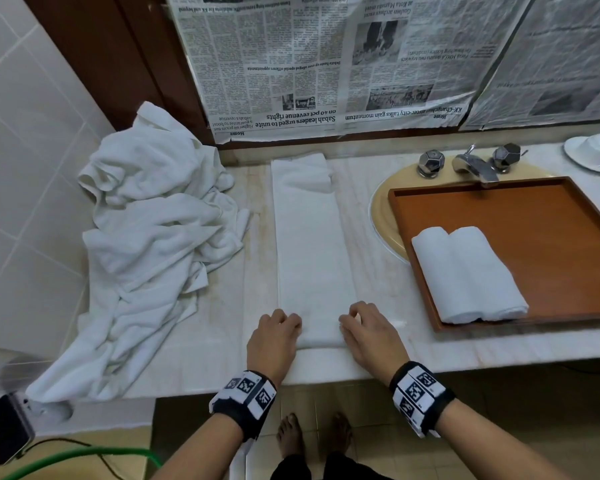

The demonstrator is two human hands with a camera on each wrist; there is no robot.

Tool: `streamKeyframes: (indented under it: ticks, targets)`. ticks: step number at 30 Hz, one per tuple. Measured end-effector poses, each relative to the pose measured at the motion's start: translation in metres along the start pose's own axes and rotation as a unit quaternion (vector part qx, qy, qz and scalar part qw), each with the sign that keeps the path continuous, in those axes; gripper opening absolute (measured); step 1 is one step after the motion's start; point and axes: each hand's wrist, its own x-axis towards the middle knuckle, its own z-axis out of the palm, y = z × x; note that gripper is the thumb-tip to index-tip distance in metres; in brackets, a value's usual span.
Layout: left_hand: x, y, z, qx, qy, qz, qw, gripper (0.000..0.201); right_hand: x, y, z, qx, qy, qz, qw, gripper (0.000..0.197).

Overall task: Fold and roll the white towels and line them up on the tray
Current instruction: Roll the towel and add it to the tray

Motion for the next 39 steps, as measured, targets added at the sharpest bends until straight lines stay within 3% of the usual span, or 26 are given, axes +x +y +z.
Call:
streamKeyframes:
  ticks: [2, 6, 10, 13, 18, 20, 24, 27, 29, 32, 36, 39]
  targets:
    - [0.0, 0.003, -0.002, 0.001, -0.021, -0.015, 1.0, 0.018, -0.005, 0.0, -0.001, -0.005, -0.037, -0.045, 0.998, 0.013]
    - [-0.002, 0.002, -0.006, -0.01, -0.043, -0.001, 0.999, 0.023, -0.008, 0.003, 0.002, -0.033, -0.1, -0.053, 0.993, 0.024]
    - [-0.008, -0.004, -0.004, -0.014, -0.091, 0.037, 0.995, 0.041, 0.003, 0.006, 0.002, 0.078, -0.12, 0.03, 0.989, 0.03]
    - [-0.005, -0.008, -0.004, -0.019, -0.075, 0.038, 0.996, 0.039, 0.015, 0.012, -0.003, 0.16, -0.15, 0.086, 0.972, 0.036]
    - [0.016, -0.01, -0.011, -0.05, -0.081, 0.0, 0.995, 0.039, 0.021, 0.024, -0.011, 0.266, -0.132, 0.144, 0.944, 0.022]
    - [0.024, -0.009, -0.013, -0.074, -0.089, -0.027, 0.993, 0.036, 0.021, 0.026, -0.008, 0.247, -0.106, 0.119, 0.956, 0.018]
    - [0.03, -0.006, -0.019, -0.169, -0.072, -0.083, 0.98, 0.019, 0.018, 0.021, 0.005, 0.107, -0.081, 0.052, 0.99, 0.017]
    - [0.03, -0.006, -0.019, -0.187, -0.035, -0.103, 0.976, 0.019, 0.015, 0.018, 0.003, 0.062, -0.092, 0.021, 0.994, 0.03]
    - [0.03, -0.005, -0.017, -0.169, -0.022, -0.086, 0.982, 0.017, 0.015, 0.021, 0.002, 0.054, -0.097, 0.006, 0.994, 0.034]
    - [0.027, -0.005, -0.008, -0.13, 0.003, -0.06, 0.99, 0.016, 0.024, 0.023, -0.004, 0.133, -0.114, 0.064, 0.983, 0.027]
    - [0.017, -0.005, 0.008, -0.012, 0.058, 0.056, 0.997, 0.011, 0.042, 0.024, -0.009, 0.185, -0.148, 0.113, 0.965, 0.028]
    - [0.009, -0.001, 0.009, 0.007, 0.032, 0.087, 0.996, 0.032, 0.051, 0.028, -0.017, 0.173, -0.181, 0.131, 0.959, 0.027]
